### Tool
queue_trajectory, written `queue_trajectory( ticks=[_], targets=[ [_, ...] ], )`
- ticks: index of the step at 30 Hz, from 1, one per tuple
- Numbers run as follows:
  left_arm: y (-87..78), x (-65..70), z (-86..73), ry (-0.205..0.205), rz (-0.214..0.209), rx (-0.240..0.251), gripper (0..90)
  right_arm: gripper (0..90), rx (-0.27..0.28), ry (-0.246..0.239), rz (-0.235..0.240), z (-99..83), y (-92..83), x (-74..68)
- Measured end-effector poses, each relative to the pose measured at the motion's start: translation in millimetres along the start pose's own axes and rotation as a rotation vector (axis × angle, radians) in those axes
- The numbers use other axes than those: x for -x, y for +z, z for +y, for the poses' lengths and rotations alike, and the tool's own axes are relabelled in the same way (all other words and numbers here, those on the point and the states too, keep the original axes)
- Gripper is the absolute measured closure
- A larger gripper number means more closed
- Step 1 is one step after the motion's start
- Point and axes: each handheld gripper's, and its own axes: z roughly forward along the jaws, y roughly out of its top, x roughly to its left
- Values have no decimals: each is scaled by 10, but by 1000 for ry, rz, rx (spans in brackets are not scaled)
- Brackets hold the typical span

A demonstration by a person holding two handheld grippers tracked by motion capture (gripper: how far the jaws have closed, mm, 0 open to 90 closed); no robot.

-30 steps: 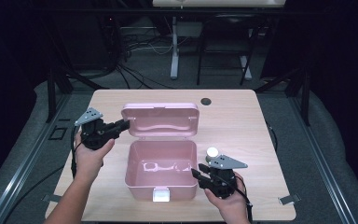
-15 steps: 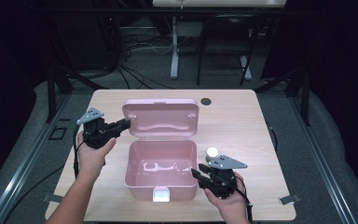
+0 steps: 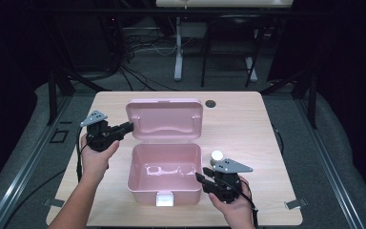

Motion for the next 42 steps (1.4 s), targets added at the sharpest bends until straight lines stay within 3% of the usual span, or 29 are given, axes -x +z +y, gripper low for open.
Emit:
queue_trajectory(
  ticks=[13,28,42],
  targets=[
    [38,-41,2,-27,-7,-7,839,638,0,0,1,-3,7,3],
    [80,-63,27,-18,4,-25,857,635,-2,6,5,-4,10,6],
    [147,-129,60,-63,-6,-55,864,634,-4,11,6,-3,13,11]
  ],
)
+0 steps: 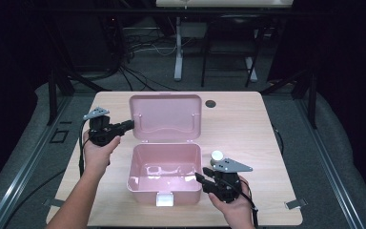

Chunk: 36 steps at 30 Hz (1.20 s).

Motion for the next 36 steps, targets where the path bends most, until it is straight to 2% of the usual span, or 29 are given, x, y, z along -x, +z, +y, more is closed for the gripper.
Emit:
queue_trajectory(
  ticks=[13,25,31,36],
  targets=[
    [78,-107,72,-58,-38,-54,863,632,-2,0,3,-1,1,5],
    [145,-180,113,-96,-54,-95,863,629,5,7,5,-7,10,9],
    [180,-223,118,-122,-64,-111,865,622,8,49,39,-23,21,58],
    [195,-248,115,-136,-72,-117,865,622,8,46,39,-23,21,57]
  ],
)
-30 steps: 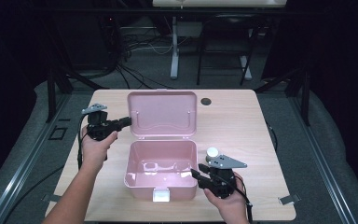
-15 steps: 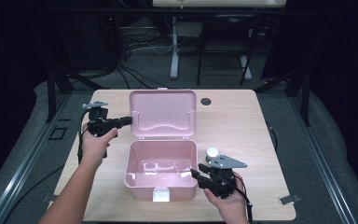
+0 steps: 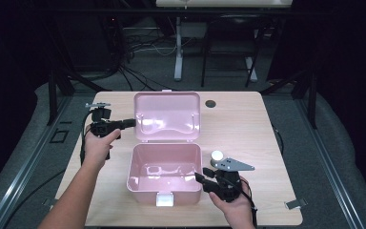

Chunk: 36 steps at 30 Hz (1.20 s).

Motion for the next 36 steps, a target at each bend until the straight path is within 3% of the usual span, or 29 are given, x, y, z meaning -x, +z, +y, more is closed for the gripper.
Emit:
queue_trajectory(
  ticks=[14,36],
  targets=[
    [33,-90,12,-59,-35,-26,865,630,-3,-18,-16,-1,-10,-25],
    [93,-151,13,-122,-44,-52,863,637,-7,-25,-13,-5,-37,-34]
  ],
)
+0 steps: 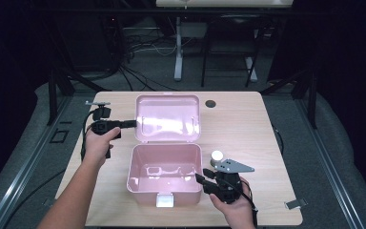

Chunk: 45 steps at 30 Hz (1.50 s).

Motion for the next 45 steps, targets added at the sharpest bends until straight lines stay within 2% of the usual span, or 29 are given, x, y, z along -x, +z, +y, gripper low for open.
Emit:
queue_trajectory(
  ticks=[16,19,24,27,36,45],
  targets=[
    [74,-26,-8,-16,36,-30,864,637,0,3,1,2,2,1],
    [86,-29,-13,-8,44,-41,874,636,1,5,2,1,2,0],
    [148,-31,-55,15,84,-71,874,636,1,4,-1,0,0,-4],
    [155,-63,-78,-3,72,-61,874,636,0,7,2,0,-1,-3],
    [155,-66,-83,-2,74,-62,874,637,2,6,1,0,0,-4],
    [169,-40,-91,32,97,-54,870,636,3,5,-4,0,-2,-14]
  ],
)
